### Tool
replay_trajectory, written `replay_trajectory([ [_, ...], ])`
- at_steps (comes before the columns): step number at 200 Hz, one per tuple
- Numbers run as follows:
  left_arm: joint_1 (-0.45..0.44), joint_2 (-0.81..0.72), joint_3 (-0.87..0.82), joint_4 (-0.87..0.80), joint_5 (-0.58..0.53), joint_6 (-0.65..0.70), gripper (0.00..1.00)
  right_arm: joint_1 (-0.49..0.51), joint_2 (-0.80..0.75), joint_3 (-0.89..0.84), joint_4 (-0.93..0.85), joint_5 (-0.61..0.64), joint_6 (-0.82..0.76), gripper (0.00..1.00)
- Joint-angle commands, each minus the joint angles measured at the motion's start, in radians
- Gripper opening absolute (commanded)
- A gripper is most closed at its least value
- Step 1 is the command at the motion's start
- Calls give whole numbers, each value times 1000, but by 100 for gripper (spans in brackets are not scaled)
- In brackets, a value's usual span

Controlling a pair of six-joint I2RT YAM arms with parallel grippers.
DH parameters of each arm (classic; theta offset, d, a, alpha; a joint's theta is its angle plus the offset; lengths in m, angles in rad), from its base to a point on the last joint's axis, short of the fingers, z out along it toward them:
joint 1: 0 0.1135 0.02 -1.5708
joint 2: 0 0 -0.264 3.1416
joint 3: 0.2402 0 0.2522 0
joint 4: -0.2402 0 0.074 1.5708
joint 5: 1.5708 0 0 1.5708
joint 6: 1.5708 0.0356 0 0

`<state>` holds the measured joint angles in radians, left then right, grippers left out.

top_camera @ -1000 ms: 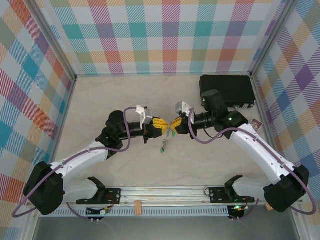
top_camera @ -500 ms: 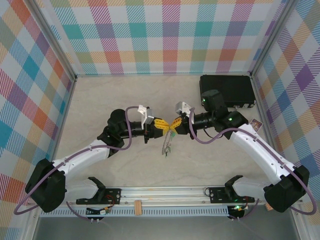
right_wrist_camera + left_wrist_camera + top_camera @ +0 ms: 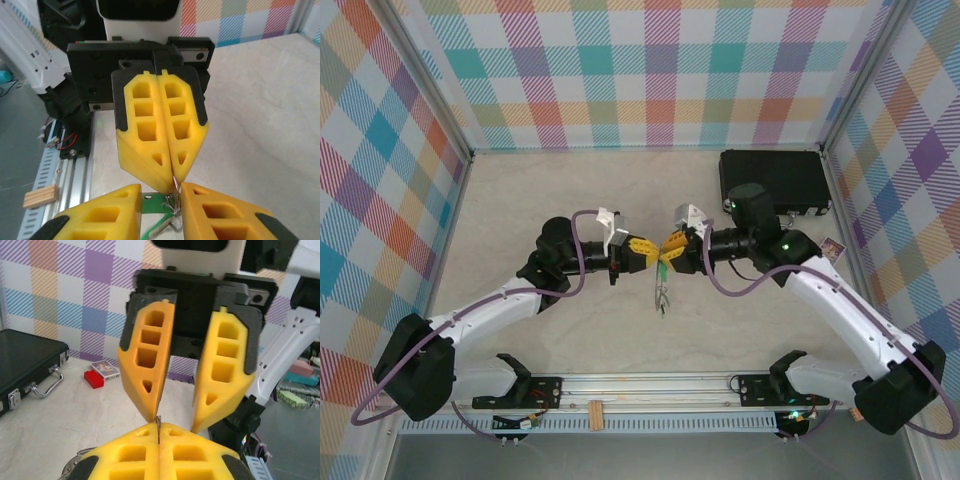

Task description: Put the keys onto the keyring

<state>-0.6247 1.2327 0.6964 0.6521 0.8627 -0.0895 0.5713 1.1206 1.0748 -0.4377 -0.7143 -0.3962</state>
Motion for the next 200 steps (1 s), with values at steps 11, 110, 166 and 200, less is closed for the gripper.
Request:
replay_trajectory([
  [11,5,10,-23,210,-34,-92,0,6,-117,-83,156,125,84,30],
  [110,-9,103,-63,667,-140,-338,0,22,-268,-255,378,220,194,27],
  [166,-29,97,-63,668,-149,-330,0,22,-248,-246,442,220,221,20],
  [200,-33,96,-64,669,-144,-329,0,21,-214,-220,444,162,240,21],
])
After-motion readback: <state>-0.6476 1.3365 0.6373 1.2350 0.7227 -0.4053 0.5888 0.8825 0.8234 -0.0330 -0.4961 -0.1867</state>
